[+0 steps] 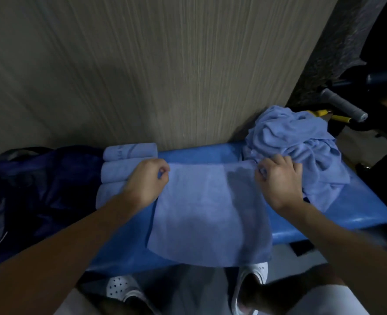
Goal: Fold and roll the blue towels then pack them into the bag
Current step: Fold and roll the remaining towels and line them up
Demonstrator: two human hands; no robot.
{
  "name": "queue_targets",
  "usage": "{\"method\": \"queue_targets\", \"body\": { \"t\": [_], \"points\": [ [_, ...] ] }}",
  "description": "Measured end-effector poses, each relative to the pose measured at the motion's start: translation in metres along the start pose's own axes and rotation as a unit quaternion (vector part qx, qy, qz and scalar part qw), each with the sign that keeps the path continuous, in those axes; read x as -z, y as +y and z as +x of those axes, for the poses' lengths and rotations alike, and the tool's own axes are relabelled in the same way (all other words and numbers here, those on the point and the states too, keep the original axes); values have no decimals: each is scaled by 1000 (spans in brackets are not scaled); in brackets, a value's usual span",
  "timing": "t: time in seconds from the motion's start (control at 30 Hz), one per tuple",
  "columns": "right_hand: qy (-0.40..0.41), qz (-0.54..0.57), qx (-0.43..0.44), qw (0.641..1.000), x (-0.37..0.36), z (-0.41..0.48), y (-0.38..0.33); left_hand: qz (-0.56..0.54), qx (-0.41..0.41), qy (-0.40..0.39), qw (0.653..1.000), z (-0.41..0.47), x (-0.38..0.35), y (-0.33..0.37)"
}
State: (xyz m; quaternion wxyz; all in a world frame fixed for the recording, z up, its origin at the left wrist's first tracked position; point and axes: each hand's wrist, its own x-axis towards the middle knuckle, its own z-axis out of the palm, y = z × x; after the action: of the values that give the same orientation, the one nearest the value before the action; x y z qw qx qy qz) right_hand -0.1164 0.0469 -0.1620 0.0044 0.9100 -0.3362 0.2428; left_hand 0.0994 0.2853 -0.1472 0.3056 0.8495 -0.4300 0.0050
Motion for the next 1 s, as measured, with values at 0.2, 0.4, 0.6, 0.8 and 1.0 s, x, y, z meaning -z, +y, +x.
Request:
{"method": "queue_targets", "body": {
  "t": [0.2, 0.4, 0.6, 0.8, 1.0],
  "points": [
    [-139, 115, -149, 972, 2, -94, 5, -57, 119, -8, 991, -81, -9, -4],
    [-180, 275, -304, 894, -4, -144, 10, -117, 231, -28, 965, -133, -25, -19],
    [-207, 356, -349, 842, -8, -161, -4, -120, 231, -67, 963, -145, -23, -20],
    [-216, 360, -357, 834, 1, -160, 2, -125, 247, -108, 955, -148, -11, -18],
    [-154, 382, -386, 826, 21, -163, 8, -306, 408, -96, 855, -155, 7, 9]
  ]
}}
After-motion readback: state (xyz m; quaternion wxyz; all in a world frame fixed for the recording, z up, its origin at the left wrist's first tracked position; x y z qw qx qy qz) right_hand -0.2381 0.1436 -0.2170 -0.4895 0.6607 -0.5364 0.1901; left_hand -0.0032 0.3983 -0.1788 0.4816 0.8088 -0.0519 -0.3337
